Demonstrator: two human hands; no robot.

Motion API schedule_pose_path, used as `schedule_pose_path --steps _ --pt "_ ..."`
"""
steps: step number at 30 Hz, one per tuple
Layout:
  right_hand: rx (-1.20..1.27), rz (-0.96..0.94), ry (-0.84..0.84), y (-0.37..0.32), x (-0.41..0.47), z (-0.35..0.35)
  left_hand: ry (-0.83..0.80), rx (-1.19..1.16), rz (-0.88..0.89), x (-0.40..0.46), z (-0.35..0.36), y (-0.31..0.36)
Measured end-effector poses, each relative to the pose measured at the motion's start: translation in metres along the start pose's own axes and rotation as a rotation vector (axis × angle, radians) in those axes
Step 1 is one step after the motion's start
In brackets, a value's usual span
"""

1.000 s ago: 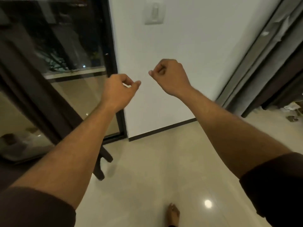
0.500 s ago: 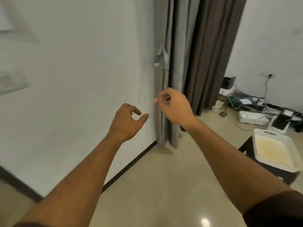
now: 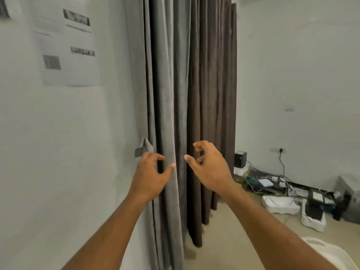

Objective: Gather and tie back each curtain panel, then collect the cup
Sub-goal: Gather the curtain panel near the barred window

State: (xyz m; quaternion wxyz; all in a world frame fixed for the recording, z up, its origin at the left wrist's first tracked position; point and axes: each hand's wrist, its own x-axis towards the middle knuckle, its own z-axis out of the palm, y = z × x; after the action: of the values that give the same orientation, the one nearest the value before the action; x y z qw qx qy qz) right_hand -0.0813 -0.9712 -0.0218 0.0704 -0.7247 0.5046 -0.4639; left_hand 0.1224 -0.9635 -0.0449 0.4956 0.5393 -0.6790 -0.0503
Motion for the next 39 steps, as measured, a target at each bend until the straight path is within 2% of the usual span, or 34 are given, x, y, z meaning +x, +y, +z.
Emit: schedule_pose_path --steps 9,20,23,26,30,35,39 --pt "0.074 -0.224 0.104 0.0 0.209 0.036 0.271 0.104 0.115 0.198 -0.009 -0.023" --pt "0.297 -0.461 0.142 0.021 0.388 0.069 0.428 0.334 0.111 0.323 0.015 -0.035" --pt "0.393 -0.561 0.141 0.031 0.436 0.059 0.52 0.389 0.102 0.354 0.029 -0.023" --pt "0.456 -0.619 0.116 0.032 0.48 0.044 0.6 0.403 0.022 0.386 0.034 -0.013" --pt "0.479 -0.676 0.087 0.032 0.531 0.031 0.686 0.295 -0.208 0.425 0.027 0.002" --pt "0.553 -0.679 0.08 0.025 0.573 0.027 0.709 0.238 -0.204 0.462 0.004 0.035" --pt "0.576 -0.619 0.073 0.023 0.59 0.034 0.76 0.347 -0.18 0.473 0.0 0.046"
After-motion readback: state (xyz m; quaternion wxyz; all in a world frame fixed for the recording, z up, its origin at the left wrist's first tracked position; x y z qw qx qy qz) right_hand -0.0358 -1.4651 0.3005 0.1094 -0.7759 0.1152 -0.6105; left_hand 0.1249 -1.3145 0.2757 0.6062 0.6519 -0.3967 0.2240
